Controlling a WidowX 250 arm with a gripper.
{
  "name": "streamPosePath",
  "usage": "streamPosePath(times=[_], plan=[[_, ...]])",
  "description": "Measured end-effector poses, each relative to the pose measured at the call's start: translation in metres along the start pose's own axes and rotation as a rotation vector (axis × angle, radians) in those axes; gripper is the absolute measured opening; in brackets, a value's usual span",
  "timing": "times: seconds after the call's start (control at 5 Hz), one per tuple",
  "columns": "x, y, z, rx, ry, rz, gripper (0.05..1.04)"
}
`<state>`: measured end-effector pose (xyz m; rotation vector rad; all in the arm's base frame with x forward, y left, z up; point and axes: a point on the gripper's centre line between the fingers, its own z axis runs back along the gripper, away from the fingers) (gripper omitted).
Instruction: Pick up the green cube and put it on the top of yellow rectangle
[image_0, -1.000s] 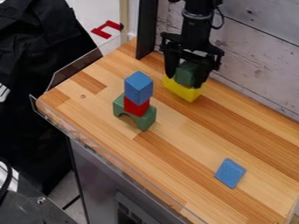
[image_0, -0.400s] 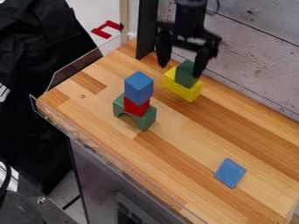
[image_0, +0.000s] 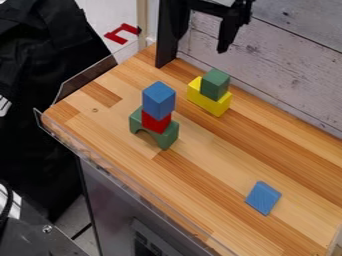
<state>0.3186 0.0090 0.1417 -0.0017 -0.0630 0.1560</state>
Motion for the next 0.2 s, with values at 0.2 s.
streamPosePath(times=[0.2], plan=[[-0.0144,-0.0022,0.0209,0.044,0.007,-0.024,1.000]])
